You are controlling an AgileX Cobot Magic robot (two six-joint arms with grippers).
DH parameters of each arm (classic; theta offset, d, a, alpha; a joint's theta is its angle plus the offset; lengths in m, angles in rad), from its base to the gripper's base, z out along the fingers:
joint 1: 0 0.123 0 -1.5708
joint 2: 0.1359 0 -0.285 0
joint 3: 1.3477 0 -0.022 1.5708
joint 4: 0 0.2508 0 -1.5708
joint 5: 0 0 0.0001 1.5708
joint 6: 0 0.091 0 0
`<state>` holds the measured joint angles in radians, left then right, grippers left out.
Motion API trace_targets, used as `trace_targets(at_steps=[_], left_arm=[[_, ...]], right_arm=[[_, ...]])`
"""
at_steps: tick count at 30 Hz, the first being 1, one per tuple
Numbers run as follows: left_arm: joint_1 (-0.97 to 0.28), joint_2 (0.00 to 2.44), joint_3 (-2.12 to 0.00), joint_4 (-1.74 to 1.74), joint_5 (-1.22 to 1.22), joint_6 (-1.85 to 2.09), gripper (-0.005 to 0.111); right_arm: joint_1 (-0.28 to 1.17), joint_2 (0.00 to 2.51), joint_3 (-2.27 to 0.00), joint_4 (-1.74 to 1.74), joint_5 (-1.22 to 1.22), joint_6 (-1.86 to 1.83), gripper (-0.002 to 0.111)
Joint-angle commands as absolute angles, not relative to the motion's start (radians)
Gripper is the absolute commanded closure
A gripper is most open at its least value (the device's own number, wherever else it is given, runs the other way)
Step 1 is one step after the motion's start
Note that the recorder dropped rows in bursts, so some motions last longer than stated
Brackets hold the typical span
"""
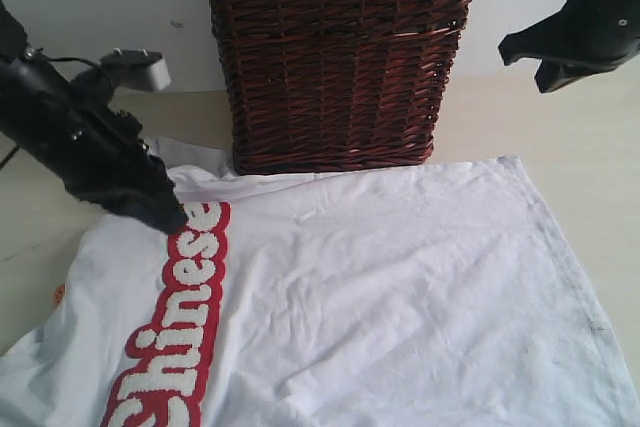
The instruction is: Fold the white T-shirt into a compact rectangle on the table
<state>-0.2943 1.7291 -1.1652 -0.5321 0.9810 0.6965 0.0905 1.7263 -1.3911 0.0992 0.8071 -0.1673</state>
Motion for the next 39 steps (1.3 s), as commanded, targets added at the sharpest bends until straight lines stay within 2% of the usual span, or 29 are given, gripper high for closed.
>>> trace_targets(at_steps=[1,5,10,14,19,29,34,36,39], left_arm=[[-0.431,1.671,-1.089,-0.355,1.094,0.582,0.074],[-0.567,1.597,-0.973,-0.255,1.108,0.492,0.071],[-0.784,1.524,-0.819,-0.266,1.116,0.420,0.056],[-0.928,1.510,-0.724,-0.297,1.074,0.350,0.056],[-1.077,1.524,-0.642,-0.330,0.880,0.308,0.056],[-1.105,1.605,-0.620,-0.304,0.673,0.253,0.057],[-1.103,1.661,-0.620,-0.208,0.656,0.163,0.057],[-1.103,1.668,-0.620,-0.210,0.676,0.150,0.064],[-1.103,1.670,-0.620,-0.230,0.707,0.150,0.091]], right_arm=[[0.088,1.629,-1.299,0.174,0.744,-0.217,0.108],[0.088,1.564,-1.220,0.202,0.677,-0.219,0.108],[0.088,1.520,-1.201,0.276,0.671,-0.259,0.108],[0.088,1.516,-1.201,0.350,0.681,-0.331,0.108],[0.088,1.516,-1.201,0.366,0.686,-0.342,0.108],[0.088,1.516,-1.201,0.366,0.684,-0.346,0.108],[0.088,1.516,-1.201,0.366,0.684,-0.352,0.108],[0.088,1.516,-1.201,0.366,0.680,-0.356,0.108],[0.088,1.516,-1.201,0.366,0.671,-0.356,0.108]])
